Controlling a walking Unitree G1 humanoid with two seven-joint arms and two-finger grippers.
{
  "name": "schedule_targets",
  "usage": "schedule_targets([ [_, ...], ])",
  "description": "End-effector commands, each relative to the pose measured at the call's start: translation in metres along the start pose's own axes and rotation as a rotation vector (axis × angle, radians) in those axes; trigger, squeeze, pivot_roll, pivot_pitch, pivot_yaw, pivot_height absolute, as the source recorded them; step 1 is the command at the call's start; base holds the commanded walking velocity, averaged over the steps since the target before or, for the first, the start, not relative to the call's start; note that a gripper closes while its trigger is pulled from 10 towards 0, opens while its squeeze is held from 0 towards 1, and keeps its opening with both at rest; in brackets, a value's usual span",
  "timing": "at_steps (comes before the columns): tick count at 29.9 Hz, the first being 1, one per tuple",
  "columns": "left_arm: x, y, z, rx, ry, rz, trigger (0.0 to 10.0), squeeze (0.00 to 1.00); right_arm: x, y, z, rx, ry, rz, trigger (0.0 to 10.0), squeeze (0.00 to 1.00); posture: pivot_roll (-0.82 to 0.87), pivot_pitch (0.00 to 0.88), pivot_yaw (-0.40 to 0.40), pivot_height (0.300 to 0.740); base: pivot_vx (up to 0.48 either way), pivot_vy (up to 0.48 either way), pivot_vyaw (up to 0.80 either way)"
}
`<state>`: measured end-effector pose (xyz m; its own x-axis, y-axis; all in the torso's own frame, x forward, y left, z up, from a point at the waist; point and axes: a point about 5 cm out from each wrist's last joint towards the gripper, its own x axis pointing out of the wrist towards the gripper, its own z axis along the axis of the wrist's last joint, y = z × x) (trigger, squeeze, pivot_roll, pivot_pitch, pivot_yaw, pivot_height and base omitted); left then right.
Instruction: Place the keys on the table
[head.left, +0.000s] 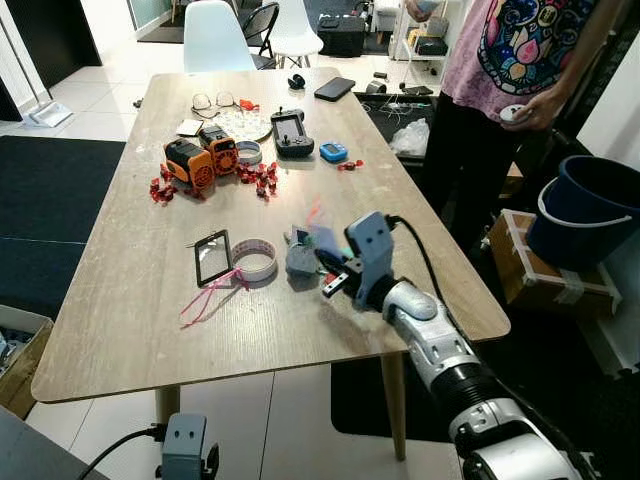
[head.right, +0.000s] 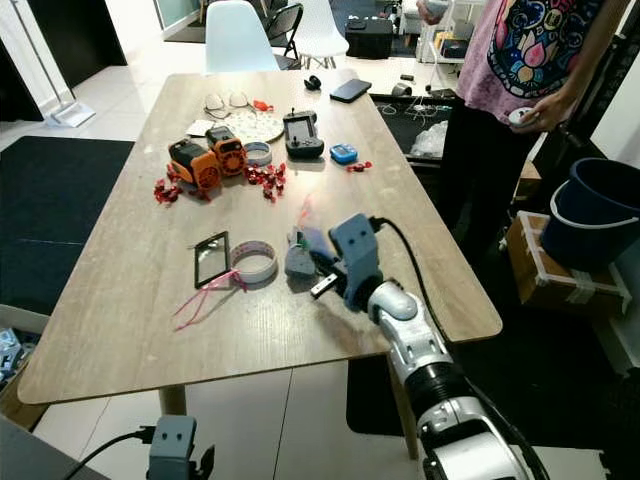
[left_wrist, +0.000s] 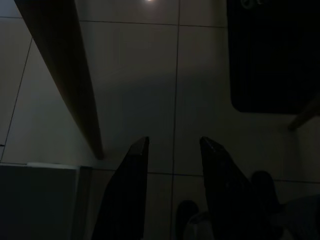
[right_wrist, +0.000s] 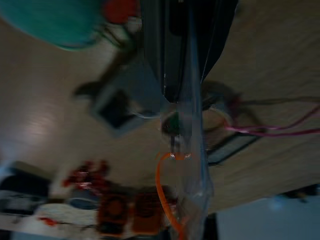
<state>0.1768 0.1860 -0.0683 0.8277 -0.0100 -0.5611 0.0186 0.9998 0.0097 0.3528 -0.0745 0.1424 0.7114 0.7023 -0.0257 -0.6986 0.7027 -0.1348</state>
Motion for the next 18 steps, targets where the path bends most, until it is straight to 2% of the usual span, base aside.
schedule_targets([
  [1,-0.004,0.005,-0.0072,-0.005,0.026,0.016,10.0,0.0,0.0024,0.0068,-0.0057,-0.01,0.038,0.048,10.0,0.0,0.05,0.089,-0.033,0.74,0.0,0.0,0.0],
  [2,-0.0043,0.005,-0.0077,-0.007,0.027,0.018,10.0,0.0,0.004,0.0113,-0.0071,-0.015,0.046,0.081,10.0,0.0,0.05,0.089,-0.033,0.74,0.0,0.0,0.0],
  [12,-0.0047,0.0049,-0.0088,-0.013,0.032,0.022,10.0,0.0,0.0039,0.0117,-0.0065,-0.009,0.048,0.099,10.0,0.0,0.05,0.092,-0.036,0.74,0.0,0.0,0.0],
  [13,-0.0045,0.0049,-0.0087,-0.012,0.033,0.022,10.0,0.0,0.0029,0.0117,-0.0071,0.005,0.049,0.108,10.0,1.0,0.05,0.093,-0.035,0.74,0.0,0.0,0.0],
  [18,-0.0041,0.0051,-0.0084,-0.012,0.034,0.022,10.0,0.0,0.0024,0.0113,-0.006,0.0,0.043,0.108,10.0,1.0,0.05,0.094,-0.034,0.74,0.0,0.0,0.0],
])
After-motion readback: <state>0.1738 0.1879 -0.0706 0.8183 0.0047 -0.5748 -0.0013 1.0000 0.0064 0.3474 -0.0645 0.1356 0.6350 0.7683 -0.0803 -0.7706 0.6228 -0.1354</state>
